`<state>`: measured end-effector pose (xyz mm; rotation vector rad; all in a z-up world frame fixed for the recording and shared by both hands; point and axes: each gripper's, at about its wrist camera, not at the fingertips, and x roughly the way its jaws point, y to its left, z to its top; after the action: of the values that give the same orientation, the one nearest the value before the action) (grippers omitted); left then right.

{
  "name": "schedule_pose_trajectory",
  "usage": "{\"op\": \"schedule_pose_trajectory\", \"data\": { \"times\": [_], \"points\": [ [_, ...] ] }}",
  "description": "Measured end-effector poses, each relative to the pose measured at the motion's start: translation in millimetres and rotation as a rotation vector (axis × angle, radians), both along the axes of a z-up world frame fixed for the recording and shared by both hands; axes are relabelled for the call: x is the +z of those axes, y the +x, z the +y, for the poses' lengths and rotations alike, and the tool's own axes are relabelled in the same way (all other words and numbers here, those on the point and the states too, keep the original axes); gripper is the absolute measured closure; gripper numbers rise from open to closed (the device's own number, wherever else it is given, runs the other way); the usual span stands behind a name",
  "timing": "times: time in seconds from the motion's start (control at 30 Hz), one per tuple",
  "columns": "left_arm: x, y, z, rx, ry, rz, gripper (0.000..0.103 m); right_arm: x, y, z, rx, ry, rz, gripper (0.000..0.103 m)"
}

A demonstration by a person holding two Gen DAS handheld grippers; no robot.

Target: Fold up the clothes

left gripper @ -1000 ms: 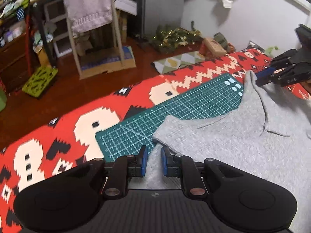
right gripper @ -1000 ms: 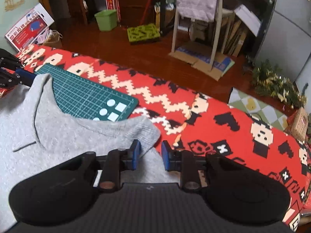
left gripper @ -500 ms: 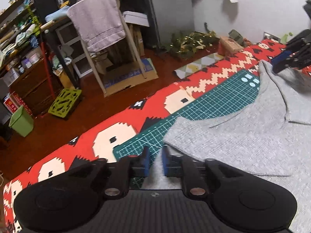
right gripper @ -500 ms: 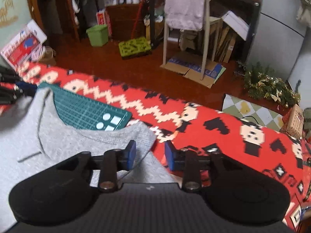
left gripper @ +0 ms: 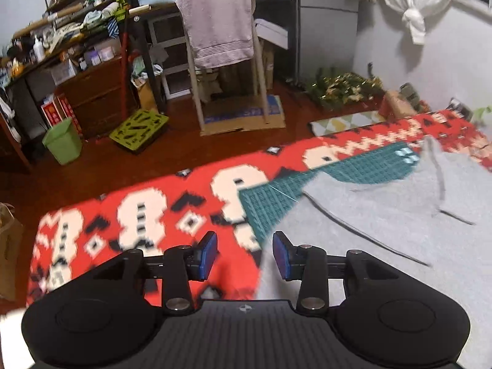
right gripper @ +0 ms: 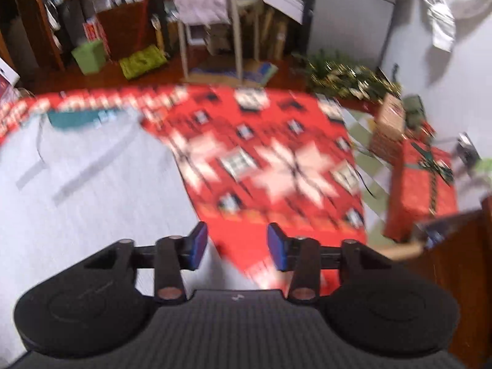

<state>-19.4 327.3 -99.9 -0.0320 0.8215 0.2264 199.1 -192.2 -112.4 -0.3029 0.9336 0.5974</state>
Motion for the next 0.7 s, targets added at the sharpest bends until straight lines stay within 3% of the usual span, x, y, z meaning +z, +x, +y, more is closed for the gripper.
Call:
{"op": "schedule_pose_trajectory", "data": {
  "times": [0.2,0.23,0.27,0.33,0.5,0.57,0.7],
  "points": [
    [1.6,-35.9,-22.7,0.033,-0.063,-0.016,0.064,-16.3,-15.1,-31.0,-0.060,0.046,0.006,0.065],
    [1.5,-41.1,-26.2,0.042,-0.077,-0.021,0.064,-19.5,-15.7,-31.6,-0.054,0.051,0.010,0.077],
    [1.2,-45.9,-29.3,0.052,-0.092,-0.026,0.064,-21.0,-16.7,-31.5,-0.051,0.055,0.009,0.096],
    [0.1,-56.6,-36.5,0.069,-0.116,-0.031,0.064,-21.3,-18.9,-29.1,-0.054,0.048,-0.016,0.101],
    [-2.4,-80.1,-57.1,0.081,-0.122,-0.028,0.064,-23.1,-14.3,-31.5,-0.140,0.047,-0.034,0.097],
    [-3.7,-87.9,-64.1,0.078,-0.130,-0.025,0.064,-20.8,-18.8,-33.6,-0.164,0.054,-0.046,0.085],
    [-3.9,-104.1,-78.0,0.068,-0.130,-0.035,0.064,-5.8,-41.9,-43.5,-0.204,0.175,-0.034,0.084]
  ]
}}
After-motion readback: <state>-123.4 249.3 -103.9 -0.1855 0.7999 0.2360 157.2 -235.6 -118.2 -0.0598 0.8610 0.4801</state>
